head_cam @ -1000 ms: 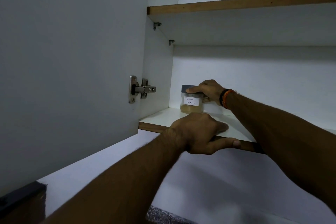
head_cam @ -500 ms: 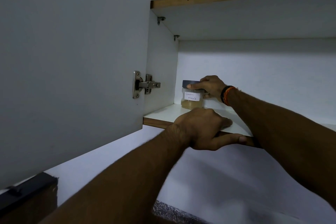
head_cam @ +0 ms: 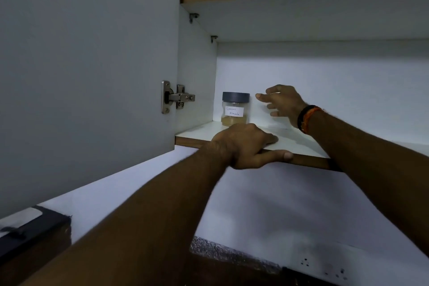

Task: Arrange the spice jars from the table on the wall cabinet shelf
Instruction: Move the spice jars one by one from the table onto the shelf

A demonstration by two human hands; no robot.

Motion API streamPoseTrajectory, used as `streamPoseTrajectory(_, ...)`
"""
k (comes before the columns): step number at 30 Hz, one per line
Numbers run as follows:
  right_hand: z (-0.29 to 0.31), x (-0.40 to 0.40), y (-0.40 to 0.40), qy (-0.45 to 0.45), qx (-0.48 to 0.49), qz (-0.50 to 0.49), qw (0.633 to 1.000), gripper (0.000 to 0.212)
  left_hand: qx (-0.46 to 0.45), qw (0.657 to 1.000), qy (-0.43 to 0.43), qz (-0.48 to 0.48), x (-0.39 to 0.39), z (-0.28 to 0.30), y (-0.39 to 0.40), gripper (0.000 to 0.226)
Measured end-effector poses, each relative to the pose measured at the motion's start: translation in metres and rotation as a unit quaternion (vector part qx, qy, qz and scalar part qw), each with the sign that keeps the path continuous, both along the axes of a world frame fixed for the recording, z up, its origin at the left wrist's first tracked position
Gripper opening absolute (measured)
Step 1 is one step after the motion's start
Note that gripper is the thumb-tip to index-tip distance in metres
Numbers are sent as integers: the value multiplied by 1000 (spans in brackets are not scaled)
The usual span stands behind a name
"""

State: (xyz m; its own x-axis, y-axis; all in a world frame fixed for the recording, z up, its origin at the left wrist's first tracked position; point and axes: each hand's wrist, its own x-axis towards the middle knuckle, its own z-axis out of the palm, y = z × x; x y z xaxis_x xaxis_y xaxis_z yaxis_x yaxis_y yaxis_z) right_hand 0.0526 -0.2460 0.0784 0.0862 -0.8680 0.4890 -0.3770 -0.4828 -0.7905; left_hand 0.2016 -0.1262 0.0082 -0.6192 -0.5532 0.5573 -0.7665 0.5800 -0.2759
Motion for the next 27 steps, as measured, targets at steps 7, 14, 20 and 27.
streamPoseTrajectory(7, -24, -33, 89, 35, -41, 8, 999, 42, 84, 994, -3, 66, -2, 5, 10, 81)
streamPoseTrajectory(14, -68, -59, 168, 101, -214, -93, 967, 27, 144, 982, 24, 117, -7, 1, 25, 69)
streamPoseTrajectory(20, -138, -74, 225, 151, -338, -148, 917, 17, 68, 987, 47, 141, -26, -19, 60, 54)
streamPoseTrajectory(27, -249, -77, 267, 166, -206, -138, 954, 17, 0, 984, 76, 159, -38, -77, 96, 83)
